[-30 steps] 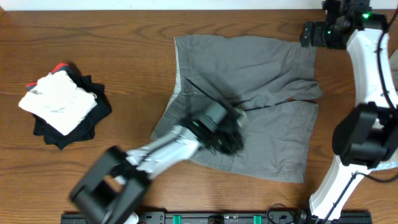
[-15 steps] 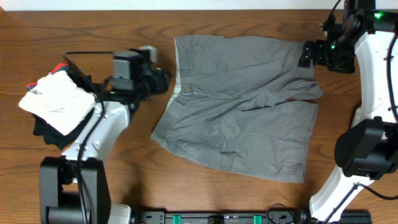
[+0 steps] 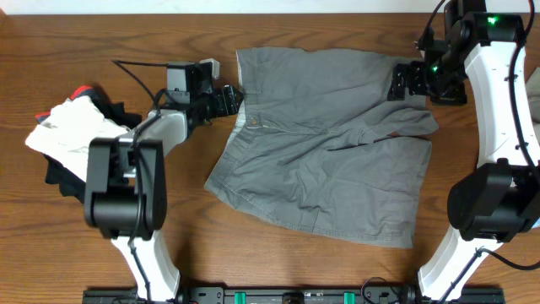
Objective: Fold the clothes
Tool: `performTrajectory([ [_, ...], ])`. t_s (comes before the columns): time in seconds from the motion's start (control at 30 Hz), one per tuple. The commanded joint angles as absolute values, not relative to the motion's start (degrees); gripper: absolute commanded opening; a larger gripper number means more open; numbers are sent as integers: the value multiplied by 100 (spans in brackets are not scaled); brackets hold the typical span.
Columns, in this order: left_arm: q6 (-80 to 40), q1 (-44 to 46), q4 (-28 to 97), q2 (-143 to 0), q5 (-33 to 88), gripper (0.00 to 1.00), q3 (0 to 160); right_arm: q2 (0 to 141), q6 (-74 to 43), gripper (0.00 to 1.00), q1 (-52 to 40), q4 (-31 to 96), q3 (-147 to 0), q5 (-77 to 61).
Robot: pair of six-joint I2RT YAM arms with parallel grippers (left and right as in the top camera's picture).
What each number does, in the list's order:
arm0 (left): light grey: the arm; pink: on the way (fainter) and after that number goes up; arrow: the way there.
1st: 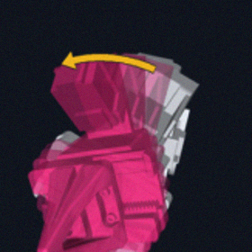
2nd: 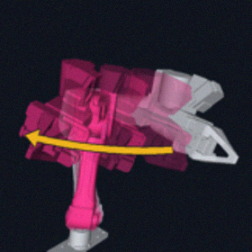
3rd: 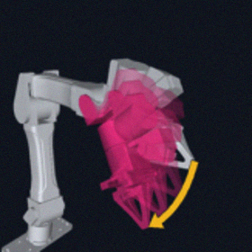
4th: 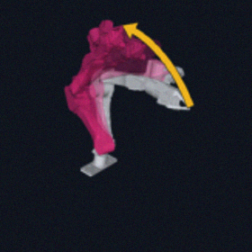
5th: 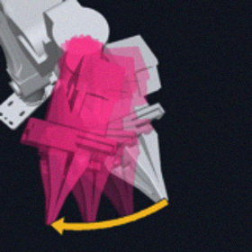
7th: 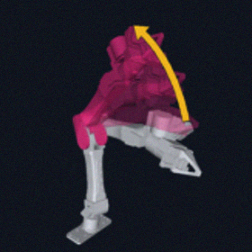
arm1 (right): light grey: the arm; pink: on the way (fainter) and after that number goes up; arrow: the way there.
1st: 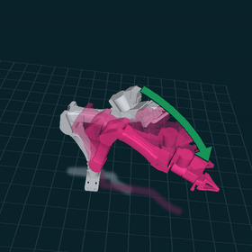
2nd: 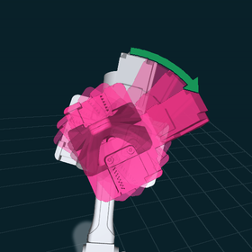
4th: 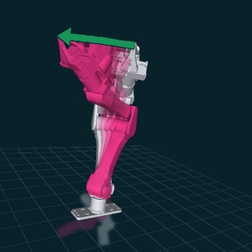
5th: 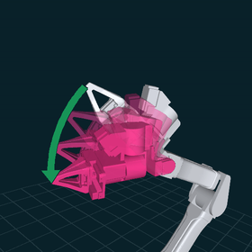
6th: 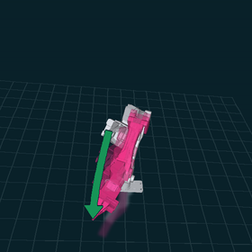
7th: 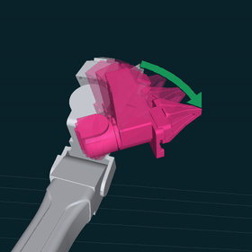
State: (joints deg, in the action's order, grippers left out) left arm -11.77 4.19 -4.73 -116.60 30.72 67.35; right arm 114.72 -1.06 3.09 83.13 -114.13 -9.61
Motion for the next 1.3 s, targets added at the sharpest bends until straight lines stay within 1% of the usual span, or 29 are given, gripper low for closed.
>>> performTrajectory([
  [0.0,-1116,556,-412,-11913,3409,70,7091,11474,-169,99,259,8359,-11378,-1011],
  [0.23,-1114,851,-305,-12151,3402,69,7107,11474,-259,99,252,8370,-11378,-1015],
  [0.3,-1114,917,-268,-12193,3406,63,7107,11474,-259,99,252,8396,-11378,-1013],
  [0.4,-1111,987,-226,-12206,3406,45,7107,11474,-257,99,255,8420,-11378,-1013],
  [0.53,-1044,954,-224,-12204,3385,10,7109,11474,-257,99,255,8427,-11378,-1011],
  [0.57,-1022,926,-224,-12204,3382,7,7109,11474,-257,99,255,8431,-11378,-1011],
  [0.63,-1013,816,-224,-12191,3310,6,7118,11474,-255,99,255,8462,-11378,-985],
  [0.67,-1013,740,-224,-12164,3199,6,7118,11474,-255,96,259,8488,-11378,-941],
  [0.73,-1033,578,-224,-12105,2917,6,7120,11474,-255,95,261,8547,-11378,-827],
  [0.83,-1273,239,-222,-11963,2322,6,7124,11474,-255,96,272,8619,-11378,-659],
  [0.9,-1468,-3,-224,-11872,2134,6,7124,11474,-252,96,272,8648,-11378,-617],
  [1.07,-1594,-331,-102,-11791,2709,7,7124,11476,-165,99,270,8641,-11378,-624],
  [1.13,-1594,-329,97,-11791,2832,26,7124,11476,-47,99,268,8639,-11378,-622],
  [1.17,-1592,-314,222,-11789,2947,31,7124,11476,36,99,268,8632,-11375,-620],
  [1.27,-1594,-303,454,-11764,3795,34,7124,11476,169,97,268,8501,-11340,-620],
])
